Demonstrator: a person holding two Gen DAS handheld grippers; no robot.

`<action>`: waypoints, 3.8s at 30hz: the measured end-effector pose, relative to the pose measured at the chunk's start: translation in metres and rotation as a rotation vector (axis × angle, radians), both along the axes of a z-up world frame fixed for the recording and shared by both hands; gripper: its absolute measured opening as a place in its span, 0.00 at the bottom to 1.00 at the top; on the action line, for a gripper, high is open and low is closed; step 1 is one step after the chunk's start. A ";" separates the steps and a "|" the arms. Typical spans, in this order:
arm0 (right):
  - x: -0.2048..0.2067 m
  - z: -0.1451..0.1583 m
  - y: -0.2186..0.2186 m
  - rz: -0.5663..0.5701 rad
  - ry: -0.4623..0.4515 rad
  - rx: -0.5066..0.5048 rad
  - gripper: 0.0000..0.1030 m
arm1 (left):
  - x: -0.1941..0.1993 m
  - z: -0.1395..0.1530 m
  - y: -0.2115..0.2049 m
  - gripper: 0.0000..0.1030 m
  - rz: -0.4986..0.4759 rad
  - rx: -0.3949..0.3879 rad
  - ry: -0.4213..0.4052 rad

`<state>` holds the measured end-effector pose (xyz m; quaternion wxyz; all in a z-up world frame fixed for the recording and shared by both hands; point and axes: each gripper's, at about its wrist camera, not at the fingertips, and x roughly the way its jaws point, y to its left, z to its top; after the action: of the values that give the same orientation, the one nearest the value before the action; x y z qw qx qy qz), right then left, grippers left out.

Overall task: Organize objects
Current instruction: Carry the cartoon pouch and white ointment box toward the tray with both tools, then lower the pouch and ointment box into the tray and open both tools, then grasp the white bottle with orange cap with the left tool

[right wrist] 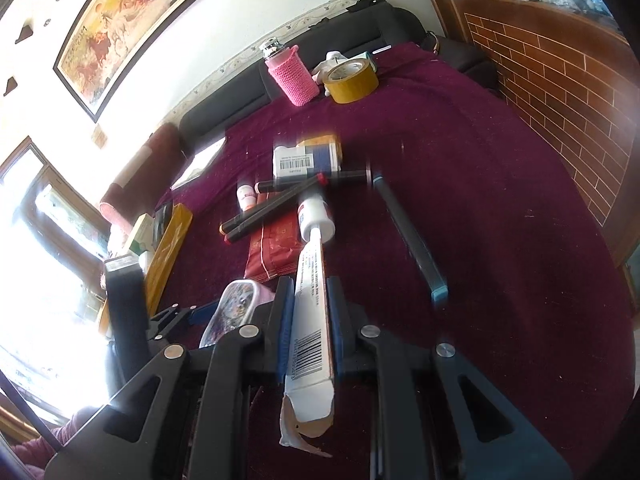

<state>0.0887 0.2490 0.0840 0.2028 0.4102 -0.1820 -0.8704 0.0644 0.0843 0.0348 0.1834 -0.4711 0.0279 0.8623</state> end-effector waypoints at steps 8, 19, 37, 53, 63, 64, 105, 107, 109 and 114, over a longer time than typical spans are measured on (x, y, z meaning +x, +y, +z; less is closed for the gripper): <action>-0.002 0.019 -0.045 0.097 0.027 0.000 0.13 | 0.028 0.067 -0.112 0.73 0.113 0.296 0.117; -0.023 0.052 -0.211 0.371 0.061 0.002 0.14 | 0.051 0.112 -0.306 0.73 0.371 0.252 0.238; -0.067 -0.034 -0.408 0.400 -0.102 0.266 0.17 | -0.063 0.005 -0.369 0.76 0.510 0.125 -0.116; -0.042 0.003 -0.368 0.369 -0.010 0.226 0.49 | -0.039 0.034 -0.368 0.81 0.534 0.015 -0.072; -0.037 -0.001 -0.327 0.313 0.010 0.197 0.49 | -0.001 0.070 -0.355 0.81 0.591 0.133 0.085; -0.038 -0.002 -0.322 0.307 0.008 0.192 0.49 | 0.007 0.077 -0.350 0.81 0.592 0.136 0.110; -0.141 -0.027 -0.015 -0.245 0.028 -0.036 0.59 | -0.139 0.026 -0.111 0.82 0.368 0.181 -0.051; -0.143 -0.028 -0.010 -0.252 0.022 -0.060 0.59 | -0.158 0.016 -0.105 0.82 0.372 0.155 -0.047; -0.144 -0.028 -0.011 -0.248 0.020 -0.062 0.59 | -0.175 0.004 -0.099 0.82 0.360 0.163 -0.072; -0.146 -0.031 -0.015 -0.231 0.002 -0.072 0.59 | -0.187 -0.011 -0.082 0.78 0.314 0.073 -0.043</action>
<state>-0.0577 0.2342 0.0535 0.1162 0.3781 -0.2590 -0.8811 -0.1223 0.0027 0.0235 0.0640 -0.4813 -0.0811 0.8704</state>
